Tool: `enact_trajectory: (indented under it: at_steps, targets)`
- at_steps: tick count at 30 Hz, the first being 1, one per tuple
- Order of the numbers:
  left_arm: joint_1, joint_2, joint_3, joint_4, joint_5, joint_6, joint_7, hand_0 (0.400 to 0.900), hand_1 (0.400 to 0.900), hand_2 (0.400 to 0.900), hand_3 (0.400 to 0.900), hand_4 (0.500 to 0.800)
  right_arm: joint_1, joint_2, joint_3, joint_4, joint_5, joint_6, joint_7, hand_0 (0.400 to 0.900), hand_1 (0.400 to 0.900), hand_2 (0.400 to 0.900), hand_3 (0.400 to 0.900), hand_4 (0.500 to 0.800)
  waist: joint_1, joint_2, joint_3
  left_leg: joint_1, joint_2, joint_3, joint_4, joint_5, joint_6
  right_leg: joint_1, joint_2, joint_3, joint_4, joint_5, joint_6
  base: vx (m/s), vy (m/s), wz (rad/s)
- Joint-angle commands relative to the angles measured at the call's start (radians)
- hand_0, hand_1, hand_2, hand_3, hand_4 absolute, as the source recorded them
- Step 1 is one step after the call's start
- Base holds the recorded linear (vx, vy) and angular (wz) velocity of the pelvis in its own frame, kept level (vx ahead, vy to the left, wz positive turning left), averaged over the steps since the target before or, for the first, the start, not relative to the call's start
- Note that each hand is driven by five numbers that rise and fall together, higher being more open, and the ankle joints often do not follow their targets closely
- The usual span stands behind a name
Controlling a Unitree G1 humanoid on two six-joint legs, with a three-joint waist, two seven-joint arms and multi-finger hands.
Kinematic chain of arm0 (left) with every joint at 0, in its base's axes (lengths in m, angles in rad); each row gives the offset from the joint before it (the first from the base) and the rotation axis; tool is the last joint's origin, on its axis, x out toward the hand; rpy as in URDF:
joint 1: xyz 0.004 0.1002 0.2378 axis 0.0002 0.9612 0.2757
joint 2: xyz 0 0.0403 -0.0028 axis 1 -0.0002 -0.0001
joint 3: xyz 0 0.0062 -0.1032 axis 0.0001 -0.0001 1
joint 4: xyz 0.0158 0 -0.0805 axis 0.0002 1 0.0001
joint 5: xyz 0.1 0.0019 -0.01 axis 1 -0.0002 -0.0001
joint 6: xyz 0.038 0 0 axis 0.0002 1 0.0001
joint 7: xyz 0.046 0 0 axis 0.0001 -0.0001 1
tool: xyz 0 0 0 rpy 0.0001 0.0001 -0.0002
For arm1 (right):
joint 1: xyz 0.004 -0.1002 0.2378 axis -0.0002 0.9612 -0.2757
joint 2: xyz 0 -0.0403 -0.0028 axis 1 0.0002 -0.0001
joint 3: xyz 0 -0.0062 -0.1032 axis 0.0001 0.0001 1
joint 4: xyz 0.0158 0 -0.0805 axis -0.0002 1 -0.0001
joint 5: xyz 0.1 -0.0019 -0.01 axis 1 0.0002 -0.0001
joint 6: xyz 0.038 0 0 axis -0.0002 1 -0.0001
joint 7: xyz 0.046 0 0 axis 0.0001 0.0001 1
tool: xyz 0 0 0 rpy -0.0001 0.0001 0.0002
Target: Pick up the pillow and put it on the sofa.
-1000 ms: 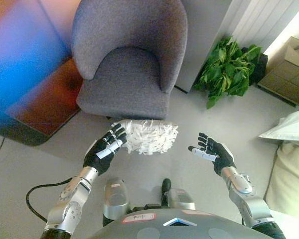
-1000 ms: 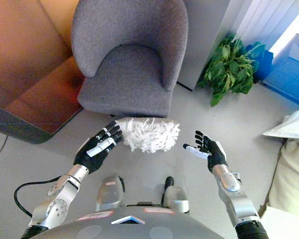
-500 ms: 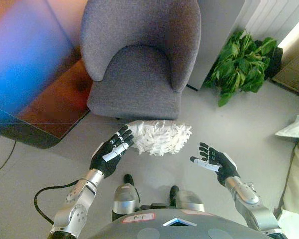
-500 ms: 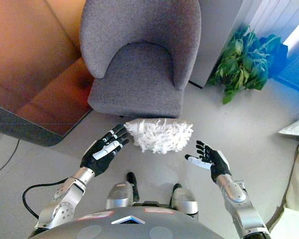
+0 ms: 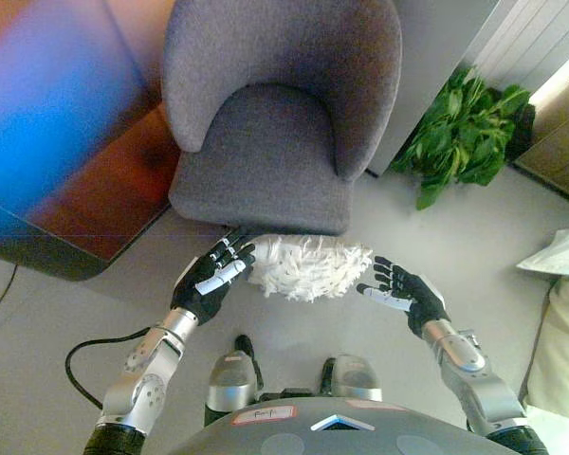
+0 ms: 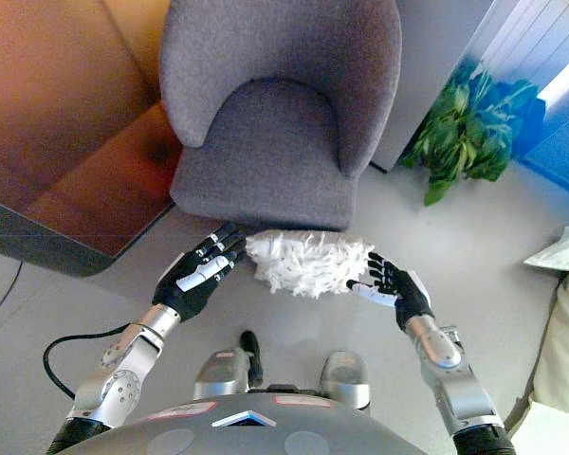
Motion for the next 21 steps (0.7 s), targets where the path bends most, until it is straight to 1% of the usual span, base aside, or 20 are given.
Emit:
enact_trajectory:
  at_steps: [1,2,3,4,5,6,8,9,10,11,12,13,14,15,16,17,19,21]
  targets:
    - [-0.03,0.066,0.049,-0.1,0.026,-0.027,-0.013,0.9,0.9,0.9,0.9,0.8,-0.042,0.002,-0.031,-0.016,-0.087,-0.068,-0.039,0.9,0.9,0.9,0.9,0.8,0.027,-0.008,-0.053,-0.029,0.006,-0.017,-0.045,-0.009,0.029,0.042,-0.016,-0.031,0.036,0.121,0.055,0.17,-0.1,0.21]
    - [-0.034,0.07,0.05,-0.1,0.028,-0.024,-0.013,0.9,0.9,0.9,0.9,0.8,-0.043,-0.001,-0.03,-0.012,-0.093,-0.072,-0.042,0.9,0.9,0.9,0.9,0.8,0.026,-0.007,-0.05,-0.026,0.01,-0.021,-0.041,-0.011,0.024,0.041,-0.024,-0.034,0.008,0.132,0.054,0.18,-0.17,0.29]
    - [-0.042,0.079,0.051,-0.099,0.029,-0.016,-0.008,0.9,0.9,0.9,0.9,0.8,-0.043,-0.007,-0.029,-0.007,-0.113,-0.085,-0.046,0.9,0.9,0.9,0.9,0.8,0.025,-0.007,-0.043,-0.024,0.016,-0.029,-0.03,-0.015,0.014,0.039,-0.046,-0.035,-0.045,0.155,0.059,0.1,-0.201,0.25]
    - [-0.048,0.083,0.051,-0.097,0.03,-0.013,-0.006,0.9,0.9,0.9,0.9,0.8,-0.046,-0.01,-0.028,-0.003,-0.124,-0.095,-0.047,0.9,0.9,0.9,0.9,0.8,0.026,-0.009,-0.037,-0.035,0.028,-0.017,-0.018,0.0,0.012,0.036,-0.064,-0.055,-0.097,0.203,0.048,0.14,-0.268,0.29]
    - [-0.05,0.091,0.052,-0.097,0.028,-0.009,-0.003,0.9,0.9,0.9,0.9,0.8,-0.047,-0.016,-0.028,-0.003,-0.154,-0.106,-0.044,0.9,0.9,0.9,0.9,0.8,0.022,-0.018,-0.03,-0.032,0.035,-0.025,-0.007,-0.006,-0.003,0.033,-0.097,-0.052,-0.159,0.256,0.064,0.12,-0.266,0.25]
    - [-0.047,0.1,0.053,-0.098,0.02,-0.009,0.001,0.9,0.9,0.9,0.9,0.8,-0.049,-0.026,-0.029,-0.007,-0.17,-0.112,-0.04,0.9,0.9,0.9,0.9,0.8,0.019,-0.023,-0.025,-0.032,0.047,-0.029,0.003,-0.011,-0.014,0.027,-0.121,-0.047,-0.192,0.286,0.076,0.2,-0.293,0.28]
    - [-0.044,0.109,0.049,-0.1,0.014,-0.011,0.008,0.9,0.9,0.9,0.9,0.8,-0.052,-0.041,-0.03,-0.019,-0.187,-0.108,-0.036,0.9,0.9,0.9,0.9,0.8,0.013,-0.038,-0.017,-0.035,0.062,-0.042,0.036,-0.032,-0.035,0.026,-0.156,-0.037,-0.314,0.342,0.099,0.23,-0.299,0.28]
    - [-0.042,0.113,0.047,-0.103,0.011,-0.009,0.011,0.9,0.9,0.9,0.9,0.8,-0.052,-0.045,-0.031,-0.025,-0.193,-0.104,-0.034,0.9,0.9,0.9,0.9,0.8,0.013,-0.041,-0.019,-0.031,0.07,-0.063,0.051,-0.059,-0.052,0.029,-0.172,-0.027,-0.371,0.356,0.115,0.29,-0.353,0.32]
    - [-0.04,0.115,0.042,-0.106,0.012,-0.009,0.013,0.9,0.9,0.9,0.9,0.8,-0.052,-0.05,-0.03,-0.033,-0.196,-0.099,-0.032,0.9,0.9,0.9,0.9,0.8,0.013,-0.045,-0.017,-0.034,0.082,-0.074,0.078,-0.078,-0.063,0.024,-0.189,-0.023,-0.436,0.39,0.115,0.22,-0.346,0.31]
    - [-0.038,0.116,0.042,-0.106,0.012,-0.009,0.011,0.9,0.9,0.9,0.9,0.8,-0.054,-0.055,-0.031,-0.033,-0.199,-0.1,-0.031,0.9,0.9,0.9,0.9,0.8,0.01,-0.049,-0.013,-0.048,0.095,-0.075,0.106,-0.078,-0.069,0.017,-0.206,-0.032,-0.473,0.436,0.115,0.2,-0.391,0.35]
    - [-0.036,0.12,0.046,-0.111,0.011,-0.005,0.014,0.9,0.9,0.9,0.9,0.8,-0.058,-0.06,-0.032,-0.035,-0.213,-0.097,-0.028,0.9,0.9,0.9,0.9,0.8,0.009,-0.052,-0.01,-0.051,0.115,-0.091,0.132,-0.092,-0.082,-0.002,-0.222,-0.022,-0.506,0.47,0.115,0.19,-0.356,0.36]
    - [-0.034,0.126,0.052,-0.114,0.008,0.001,0.015,0.9,0.9,0.9,0.9,0.8,-0.064,-0.062,-0.034,-0.034,-0.224,-0.09,-0.024,0.9,0.9,0.9,0.9,0.8,0.009,-0.055,-0.007,-0.057,0.131,-0.111,0.154,-0.101,-0.09,-0.012,-0.225,-0.007,-0.494,0.478,0.115,0.26,-0.336,0.39]
    - [-0.034,0.132,0.056,-0.108,0.001,0.003,0.007,0.9,0.9,0.9,0.9,0.8,-0.063,-0.064,-0.039,-0.027,-0.232,-0.097,-0.023,0.9,0.9,0.9,0.9,0.8,0.009,-0.054,-0.004,-0.068,0.148,-0.134,0.18,-0.107,-0.094,0.001,-0.213,0.004,-0.504,0.43,0.115,0.27,-0.283,0.49]
    - [-0.034,0.133,0.056,-0.101,0.003,0.01,-0.001,0.9,0.9,0.9,0.9,0.8,-0.061,-0.068,-0.04,-0.019,-0.251,-0.102,-0.033,0.9,0.9,0.9,0.9,0.8,0.008,-0.057,0.002,-0.078,0.167,-0.153,0.208,-0.112,-0.099,0.009,-0.203,0.014,-0.486,0.405,0.115,0.27,-0.259,0.46]
    - [-0.035,0.135,0.057,-0.093,0.005,0.013,-0.001,0.9,0.9,0.9,0.9,0.8,-0.057,-0.069,-0.043,-0.008,-0.278,-0.113,-0.039,0.9,0.9,0.9,0.9,0.8,0.008,-0.054,0.002,-0.084,0.181,-0.163,0.212,-0.107,-0.105,0.03,-0.191,0.005,-0.505,0.374,0.115,0.26,-0.255,0.43]
    - [-0.028,0.134,0.058,-0.089,0.005,0.012,0.003,0.9,0.9,0.9,0.9,0.8,-0.051,-0.079,-0.049,-0.015,-0.304,-0.109,-0.042,0.9,0.9,0.9,0.9,0.8,0.004,-0.054,0.003,-0.084,0.196,-0.17,0.213,-0.102,-0.11,0.036,-0.177,0.006,-0.495,0.356,0.115,0.18,-0.229,0.33]
    - [-0.022,0.141,0.06,-0.102,-0.025,0.005,0.003,0.9,0.9,0.9,0.9,0.8,-0.048,-0.113,-0.057,-0.034,-0.331,-0.12,-0.074,0.9,0.9,0.9,0.9,0.8,-0.005,-0.047,0.011,-0.087,0.232,-0.164,0.195,-0.071,-0.128,0.024,-0.15,0.006,-0.477,0.308,0.115,0.06,-0.19,0.31]
    - [-0.045,0.148,0.043,-0.113,-0.043,-0.021,0.001,0.9,0.9,0.9,0.9,0.8,-0.087,-0.134,-0.042,-0.018,-0.429,-0.15,-0.125,0.9,0.9,0.9,0.9,0.8,-0.011,-0.036,0.035,-0.119,0.261,-0.159,0.189,-0.046,-0.149,-0.005,-0.128,0.006,-0.458,0.265,0.109,-0.1,-0.143,0.3]
